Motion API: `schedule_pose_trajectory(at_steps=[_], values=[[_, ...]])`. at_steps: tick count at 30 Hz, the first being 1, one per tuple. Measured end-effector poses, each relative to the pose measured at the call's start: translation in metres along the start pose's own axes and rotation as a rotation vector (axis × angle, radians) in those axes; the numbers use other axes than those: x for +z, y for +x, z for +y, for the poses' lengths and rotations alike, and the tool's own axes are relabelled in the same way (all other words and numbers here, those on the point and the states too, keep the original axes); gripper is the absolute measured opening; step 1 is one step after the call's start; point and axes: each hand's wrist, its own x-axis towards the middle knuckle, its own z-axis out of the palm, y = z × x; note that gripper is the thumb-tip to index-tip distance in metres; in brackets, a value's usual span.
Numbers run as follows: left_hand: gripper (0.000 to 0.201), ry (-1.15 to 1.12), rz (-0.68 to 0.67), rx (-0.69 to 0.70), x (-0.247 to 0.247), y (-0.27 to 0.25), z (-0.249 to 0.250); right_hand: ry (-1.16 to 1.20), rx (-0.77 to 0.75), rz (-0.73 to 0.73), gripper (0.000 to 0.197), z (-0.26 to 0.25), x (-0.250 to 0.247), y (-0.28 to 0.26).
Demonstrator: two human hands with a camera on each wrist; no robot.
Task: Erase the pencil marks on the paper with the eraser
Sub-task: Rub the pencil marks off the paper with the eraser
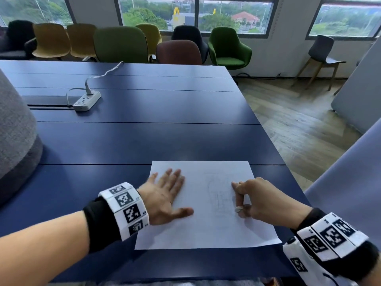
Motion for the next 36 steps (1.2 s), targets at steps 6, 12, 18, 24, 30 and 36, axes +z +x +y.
schedule_pose_trajectory(at_steps=[6, 12, 18, 24, 30, 36], values=[[0.089, -0.087, 0.087, 0.019, -0.032, 0.017, -0.003, -0.064, -0.017, -0.066, 0.023, -0.007, -0.004, 0.002], [0.103, -0.167, 0.082, -0.029, -0.046, 0.033, 0.002, 0.154, 0.064, 0.006, 0.02, -0.023, -0.041, 0.04], [0.112, -0.235, -0.011, -0.082, -0.055, 0.034, 0.003, 0.484, 0.211, -0.035, 0.029, -0.02, -0.043, 0.081], [0.116, -0.255, -0.016, -0.093, -0.056, 0.037, 0.002, 0.492, 0.188, -0.018, 0.02, -0.02, -0.027, 0.097], [0.114, -0.274, -0.002, -0.085, -0.053, 0.038, 0.0, 0.213, 0.023, 0.082, 0.009, -0.027, -0.025, 0.111], [0.116, -0.269, 0.009, -0.081, -0.051, 0.041, -0.001, 0.144, 0.017, 0.064, 0.008, -0.026, -0.022, 0.114]])
